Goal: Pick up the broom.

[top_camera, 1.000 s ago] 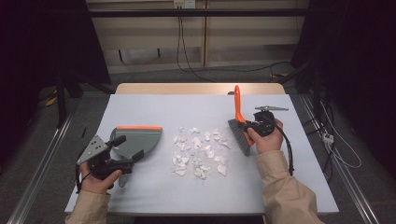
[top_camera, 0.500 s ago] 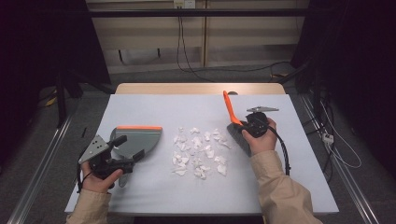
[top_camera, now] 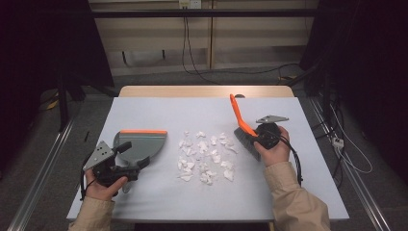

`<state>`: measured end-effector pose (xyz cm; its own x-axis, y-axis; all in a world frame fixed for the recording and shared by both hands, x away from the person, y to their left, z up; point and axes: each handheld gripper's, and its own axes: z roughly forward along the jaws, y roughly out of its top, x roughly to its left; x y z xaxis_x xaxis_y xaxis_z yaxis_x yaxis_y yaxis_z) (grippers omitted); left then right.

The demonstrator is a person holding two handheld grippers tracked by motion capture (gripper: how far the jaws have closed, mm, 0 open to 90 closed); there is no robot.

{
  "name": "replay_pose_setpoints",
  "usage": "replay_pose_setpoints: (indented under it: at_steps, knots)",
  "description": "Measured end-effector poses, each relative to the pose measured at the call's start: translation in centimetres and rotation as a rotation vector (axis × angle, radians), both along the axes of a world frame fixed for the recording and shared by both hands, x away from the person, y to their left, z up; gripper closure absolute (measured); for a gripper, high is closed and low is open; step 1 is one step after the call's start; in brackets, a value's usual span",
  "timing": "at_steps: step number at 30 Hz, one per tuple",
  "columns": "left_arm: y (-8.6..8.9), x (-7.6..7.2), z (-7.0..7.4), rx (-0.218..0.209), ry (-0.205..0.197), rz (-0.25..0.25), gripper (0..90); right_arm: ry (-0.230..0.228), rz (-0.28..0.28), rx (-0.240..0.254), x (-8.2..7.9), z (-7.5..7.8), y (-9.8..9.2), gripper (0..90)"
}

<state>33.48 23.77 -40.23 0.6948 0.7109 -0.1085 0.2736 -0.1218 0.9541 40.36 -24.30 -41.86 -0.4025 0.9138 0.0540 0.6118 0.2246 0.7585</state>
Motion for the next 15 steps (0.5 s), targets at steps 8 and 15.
replay_pose_setpoints:
  at_steps: [8, 15]
  knots:
    - [0.1, 0.3, 0.0, -0.011, -0.001, 0.008, 8.7, -0.046, 0.095, 0.033, 2.5, 0.8, 0.2, 70.7]
    - [0.4, 0.4, -0.2, 0.008, 0.002, 0.021, 8.7, -0.117, 0.231, 0.035, 6.9, 0.6, 1.9, 70.7]
